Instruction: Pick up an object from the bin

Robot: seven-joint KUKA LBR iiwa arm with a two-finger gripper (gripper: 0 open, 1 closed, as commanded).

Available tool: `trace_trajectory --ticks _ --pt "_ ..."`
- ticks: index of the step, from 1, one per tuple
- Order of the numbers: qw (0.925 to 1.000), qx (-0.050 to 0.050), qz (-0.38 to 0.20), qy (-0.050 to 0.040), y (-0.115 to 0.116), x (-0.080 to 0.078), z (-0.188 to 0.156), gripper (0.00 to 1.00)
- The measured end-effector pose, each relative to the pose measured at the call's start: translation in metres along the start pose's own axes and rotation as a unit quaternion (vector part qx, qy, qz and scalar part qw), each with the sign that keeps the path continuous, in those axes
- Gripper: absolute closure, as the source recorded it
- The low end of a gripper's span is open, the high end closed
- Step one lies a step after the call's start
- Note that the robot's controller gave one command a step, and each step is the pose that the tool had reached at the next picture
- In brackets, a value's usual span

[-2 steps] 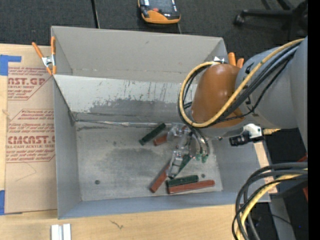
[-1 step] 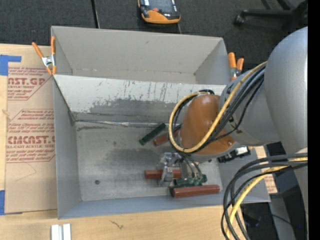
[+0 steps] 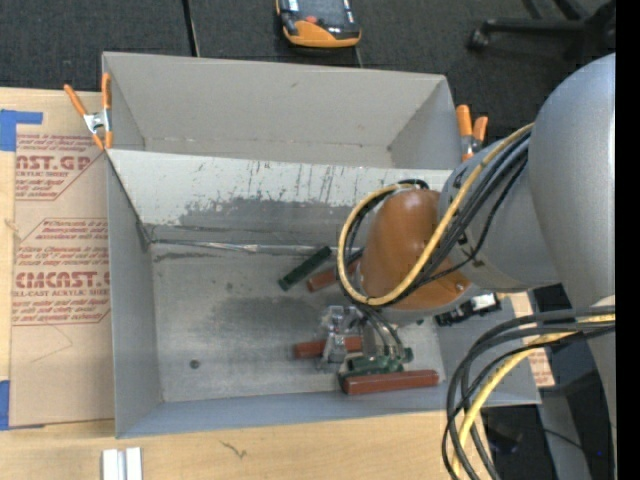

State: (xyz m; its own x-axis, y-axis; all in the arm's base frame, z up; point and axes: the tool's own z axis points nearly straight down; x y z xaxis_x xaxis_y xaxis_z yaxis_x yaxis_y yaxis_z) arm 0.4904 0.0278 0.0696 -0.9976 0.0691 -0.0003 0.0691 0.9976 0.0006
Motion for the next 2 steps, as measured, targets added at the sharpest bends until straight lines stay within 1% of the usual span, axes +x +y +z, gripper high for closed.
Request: trace_trajectory --ticks 1,2 --pt "0.9995 0.0 0.032 -0.0021 -0.0419 -0.042 -0.0131 0.0" --pt "0.9995 0.0 0.031 -0.0002 -0.0402 -0.0402 -0.0126 1.0"
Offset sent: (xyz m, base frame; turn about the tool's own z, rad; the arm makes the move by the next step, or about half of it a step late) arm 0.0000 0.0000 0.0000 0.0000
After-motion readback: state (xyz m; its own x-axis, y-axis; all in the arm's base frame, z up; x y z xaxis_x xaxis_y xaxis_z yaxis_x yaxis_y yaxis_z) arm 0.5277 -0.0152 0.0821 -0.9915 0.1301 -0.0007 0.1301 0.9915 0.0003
